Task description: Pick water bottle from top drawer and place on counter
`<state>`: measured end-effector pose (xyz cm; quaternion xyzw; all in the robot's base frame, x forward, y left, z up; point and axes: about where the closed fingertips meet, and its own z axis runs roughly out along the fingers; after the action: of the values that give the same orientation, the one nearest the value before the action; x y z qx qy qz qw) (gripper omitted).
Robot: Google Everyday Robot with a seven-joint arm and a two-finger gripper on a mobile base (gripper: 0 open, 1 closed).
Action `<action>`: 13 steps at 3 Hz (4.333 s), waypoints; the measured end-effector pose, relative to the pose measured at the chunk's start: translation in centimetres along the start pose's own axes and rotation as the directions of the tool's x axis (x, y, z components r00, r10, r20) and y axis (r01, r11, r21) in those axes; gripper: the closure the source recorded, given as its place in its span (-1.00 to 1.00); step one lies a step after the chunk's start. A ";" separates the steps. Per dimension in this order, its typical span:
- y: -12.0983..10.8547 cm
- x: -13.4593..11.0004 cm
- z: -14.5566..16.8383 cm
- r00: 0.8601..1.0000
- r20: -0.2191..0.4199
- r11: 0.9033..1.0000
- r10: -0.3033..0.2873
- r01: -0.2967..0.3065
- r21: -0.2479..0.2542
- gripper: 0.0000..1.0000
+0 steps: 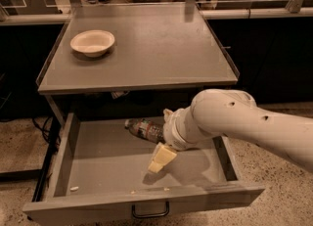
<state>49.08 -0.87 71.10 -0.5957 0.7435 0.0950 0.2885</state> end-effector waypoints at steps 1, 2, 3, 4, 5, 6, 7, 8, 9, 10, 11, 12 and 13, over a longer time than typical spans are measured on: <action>-1.5 0.5 1.3 1.000 0.018 1.000 -0.012 0.012 0.010 -1.00; -3.9 1.6 2.8 0.999 0.039 0.999 -0.010 0.009 0.032 -1.00; -5.7 2.7 4.6 0.998 0.053 0.999 0.016 -0.017 0.036 -1.00; -6.6 3.2 7.1 0.997 0.068 0.999 0.043 -0.044 0.009 -1.00; -6.8 3.4 9.2 0.995 0.074 0.998 0.065 -0.064 -0.020 -1.00; -6.7 3.7 10.4 0.992 0.084 0.995 0.092 -0.087 -0.057 -1.00; -6.7 3.7 10.4 0.992 0.084 0.995 0.092 -0.087 -0.057 -0.63; -6.7 3.7 10.4 0.992 0.084 0.995 0.092 -0.087 -0.057 0.00; -6.7 3.7 10.4 0.992 0.084 0.995 0.092 -0.087 -0.057 0.47; -6.7 3.7 10.4 0.992 0.084 0.995 0.092 -0.087 -0.057 0.93; -6.7 3.7 10.4 0.992 0.084 0.995 0.092 -0.087 -0.057 1.00; -6.7 3.7 10.4 0.992 0.084 0.995 0.092 -0.087 -0.057 1.00; -5.4 4.8 7.9 0.990 0.099 0.995 0.096 -0.095 -0.016 1.00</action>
Offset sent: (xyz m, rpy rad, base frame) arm 0.0761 -0.0221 -0.0432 0.0569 -0.0637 -0.0189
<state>56.06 -2.47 63.15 -0.5556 0.7552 0.1426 0.3172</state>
